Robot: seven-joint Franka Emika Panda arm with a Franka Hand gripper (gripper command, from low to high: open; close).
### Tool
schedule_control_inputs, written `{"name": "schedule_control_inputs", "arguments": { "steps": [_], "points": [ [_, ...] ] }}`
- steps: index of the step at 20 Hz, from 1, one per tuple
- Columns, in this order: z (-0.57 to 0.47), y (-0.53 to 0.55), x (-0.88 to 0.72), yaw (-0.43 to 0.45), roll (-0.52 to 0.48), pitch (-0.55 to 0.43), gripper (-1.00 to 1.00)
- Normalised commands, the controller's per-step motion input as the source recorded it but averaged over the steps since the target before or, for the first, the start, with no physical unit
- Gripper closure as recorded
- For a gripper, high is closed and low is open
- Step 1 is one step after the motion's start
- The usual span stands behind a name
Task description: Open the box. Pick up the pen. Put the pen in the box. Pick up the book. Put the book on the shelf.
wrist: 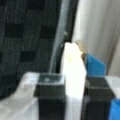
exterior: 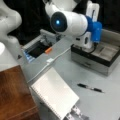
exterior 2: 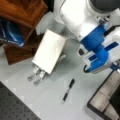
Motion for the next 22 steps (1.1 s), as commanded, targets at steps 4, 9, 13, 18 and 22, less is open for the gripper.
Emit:
{"name": "schedule_control_inputs", "arguments": {
  "steps": [4,9,13,18,22],
  "points": [
    [-0.03,0.41,-0.19,-0.094,0.181,0.064,1.0],
    [-0.05,0.45,-0.25,-0.088,0.143,0.035,1.0],
    [-0.09,0.46,-0.3,-0.099,0.124,0.004,1.0],
    [-0.17,0.37,-0.32,-0.122,0.113,-0.022,1.0],
    [-0.25,0.29,-0.35,-0.143,0.085,-0.042,1.0]
  ]
}}
